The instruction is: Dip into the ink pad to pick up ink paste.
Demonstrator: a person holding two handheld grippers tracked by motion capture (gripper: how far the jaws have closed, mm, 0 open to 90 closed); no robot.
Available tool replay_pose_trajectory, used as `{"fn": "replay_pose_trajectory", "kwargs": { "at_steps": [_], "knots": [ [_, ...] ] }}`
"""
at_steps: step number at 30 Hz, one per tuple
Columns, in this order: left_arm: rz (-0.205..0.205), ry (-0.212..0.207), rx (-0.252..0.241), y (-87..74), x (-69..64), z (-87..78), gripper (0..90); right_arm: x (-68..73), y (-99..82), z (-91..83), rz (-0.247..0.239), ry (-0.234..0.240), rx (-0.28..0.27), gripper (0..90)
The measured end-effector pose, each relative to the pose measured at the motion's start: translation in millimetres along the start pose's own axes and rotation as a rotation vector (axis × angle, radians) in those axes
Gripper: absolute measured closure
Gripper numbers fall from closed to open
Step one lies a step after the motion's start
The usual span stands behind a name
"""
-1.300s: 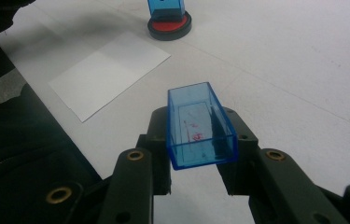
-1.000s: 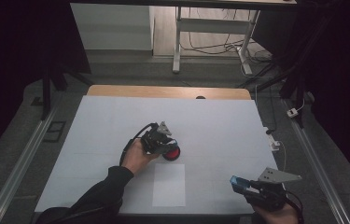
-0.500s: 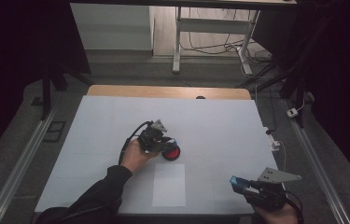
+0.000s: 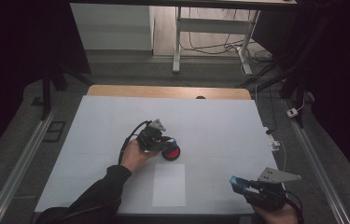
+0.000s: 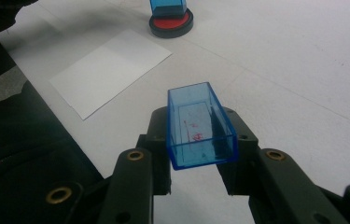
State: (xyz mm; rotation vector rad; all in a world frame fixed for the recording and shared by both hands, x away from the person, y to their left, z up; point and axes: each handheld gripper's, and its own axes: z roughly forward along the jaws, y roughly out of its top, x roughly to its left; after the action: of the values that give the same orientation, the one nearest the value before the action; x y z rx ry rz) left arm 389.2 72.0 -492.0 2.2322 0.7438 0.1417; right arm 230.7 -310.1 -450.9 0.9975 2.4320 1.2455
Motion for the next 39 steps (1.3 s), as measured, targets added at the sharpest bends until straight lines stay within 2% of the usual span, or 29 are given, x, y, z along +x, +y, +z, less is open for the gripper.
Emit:
{"fn": "replay_pose_trajectory", "kwargs": {
  "at_steps": [6, 11, 15, 22, 39],
  "knots": [
    [0.034, 0.017, 0.014, 3.6, -3.0, -2.7, 70.5, -0.1, 0.0, -0.1, 0.002, -0.003, 0.002, 69.1],
    [0.037, 0.015, -0.033, 9.8, -6.3, -15.9, 70.4, -0.2, -0.1, -0.2, 0.004, -0.003, 0.001, 69.1],
    [0.027, -0.007, -0.057, 12.3, -8.5, -20.2, 70.4, -0.2, -0.1, -0.3, 0.004, -0.003, 0.001, 69.1],
    [0.035, -0.017, -0.026, 10.6, -9.7, -13.0, 70.4, -0.2, -0.2, -0.1, 0.005, 0.0, -0.003, 69.1],
    [0.018, -0.015, 0.019, 4.1, -7.2, 0.8, 70.4, -0.3, -0.4, -0.3, 0.005, 0.001, -0.003, 69.1]
  ]
}}
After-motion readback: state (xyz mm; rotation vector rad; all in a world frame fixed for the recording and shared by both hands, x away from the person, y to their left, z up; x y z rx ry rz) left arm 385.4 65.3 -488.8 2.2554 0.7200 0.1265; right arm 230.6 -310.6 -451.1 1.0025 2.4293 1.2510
